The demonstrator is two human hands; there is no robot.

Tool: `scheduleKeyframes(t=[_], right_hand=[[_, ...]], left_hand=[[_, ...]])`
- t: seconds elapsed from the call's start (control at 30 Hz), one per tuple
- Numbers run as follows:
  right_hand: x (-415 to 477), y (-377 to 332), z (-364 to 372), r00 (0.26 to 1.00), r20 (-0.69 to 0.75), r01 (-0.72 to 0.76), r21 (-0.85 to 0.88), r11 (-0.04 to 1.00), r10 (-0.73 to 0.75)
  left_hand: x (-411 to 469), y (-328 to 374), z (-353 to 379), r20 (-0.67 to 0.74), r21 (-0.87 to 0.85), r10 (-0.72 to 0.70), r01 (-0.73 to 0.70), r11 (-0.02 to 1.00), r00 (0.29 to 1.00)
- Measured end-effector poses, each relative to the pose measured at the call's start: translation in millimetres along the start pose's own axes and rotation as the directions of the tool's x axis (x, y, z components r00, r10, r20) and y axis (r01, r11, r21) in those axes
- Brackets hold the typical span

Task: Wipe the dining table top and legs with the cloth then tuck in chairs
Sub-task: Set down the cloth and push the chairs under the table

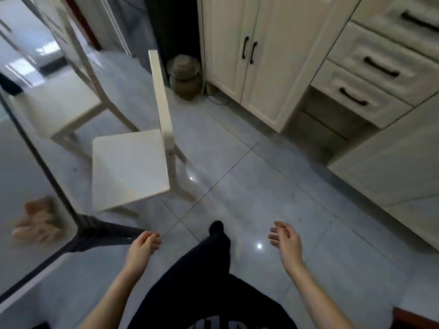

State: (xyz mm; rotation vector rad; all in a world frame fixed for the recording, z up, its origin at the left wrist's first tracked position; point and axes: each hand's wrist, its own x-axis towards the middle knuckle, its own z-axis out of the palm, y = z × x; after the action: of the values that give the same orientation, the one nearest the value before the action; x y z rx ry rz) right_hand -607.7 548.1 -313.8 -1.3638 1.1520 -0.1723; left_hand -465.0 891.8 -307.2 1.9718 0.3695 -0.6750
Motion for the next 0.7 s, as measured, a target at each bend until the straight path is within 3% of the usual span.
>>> scheduleKeyframes(t=[0.13,0.37,0.5,0.7], right_hand=[[68.2,-35.3,-9.3,0.999,0.040,0.022,-0.035,0.999,-0.020],[191.8,-103.8,-51.2,0.999,0.021,-0.024,-0.129,0.991,0.027],[257.2,-157.2,-71.0,0.999,0.038,0.011,-0.175,0.985,-0.005],[367.0,-243.7,-56.8,0.985,0.169,0.075,-0.189,0.979,-0.043]], left_hand=[[30.5,31.1,47.5,-0.052,-0.031,-0.060,0.058,0.998,0.997],[98.3,131.4,147.1,0.010,-0.105,-0.106,0.107,0.989,0.994],[145.2,213.1,191.7,0.043,-0.108,-0.046,0.051,0.993,0.998],[185.6,297.7,239.3,-0.087,-0.236,-0.008,-0.013,0.972,0.996]])
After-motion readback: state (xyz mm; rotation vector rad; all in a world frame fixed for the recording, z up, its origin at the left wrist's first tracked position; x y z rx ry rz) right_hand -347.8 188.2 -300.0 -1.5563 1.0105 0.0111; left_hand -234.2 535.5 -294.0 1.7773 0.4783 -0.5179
